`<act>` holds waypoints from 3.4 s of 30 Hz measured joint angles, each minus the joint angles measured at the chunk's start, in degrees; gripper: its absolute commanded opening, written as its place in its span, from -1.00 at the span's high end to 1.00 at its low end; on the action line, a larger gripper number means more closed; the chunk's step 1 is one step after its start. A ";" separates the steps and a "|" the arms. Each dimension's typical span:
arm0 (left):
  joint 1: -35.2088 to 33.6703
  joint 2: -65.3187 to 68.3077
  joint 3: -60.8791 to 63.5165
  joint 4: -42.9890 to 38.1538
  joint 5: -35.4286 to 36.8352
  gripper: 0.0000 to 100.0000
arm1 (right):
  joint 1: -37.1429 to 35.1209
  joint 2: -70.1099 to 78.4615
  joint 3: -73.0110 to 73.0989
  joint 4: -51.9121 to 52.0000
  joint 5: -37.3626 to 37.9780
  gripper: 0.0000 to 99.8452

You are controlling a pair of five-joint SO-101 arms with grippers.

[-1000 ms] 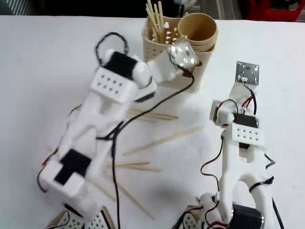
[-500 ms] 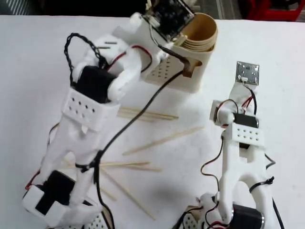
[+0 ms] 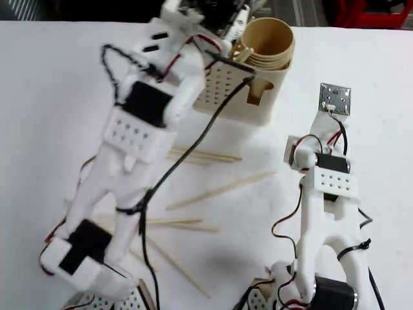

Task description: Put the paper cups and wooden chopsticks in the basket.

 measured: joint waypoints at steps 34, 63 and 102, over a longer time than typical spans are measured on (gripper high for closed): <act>-5.19 9.32 0.09 18.29 0.26 0.73 | 0.00 0.00 0.00 0.00 0.00 0.89; -35.43 -31.21 1.05 65.41 0.26 0.93 | -8.00 -12.48 -19.69 26.81 8.35 0.89; -59.69 -31.38 34.81 50.55 7.56 0.94 | -70.42 37.19 -25.76 26.11 29.80 0.69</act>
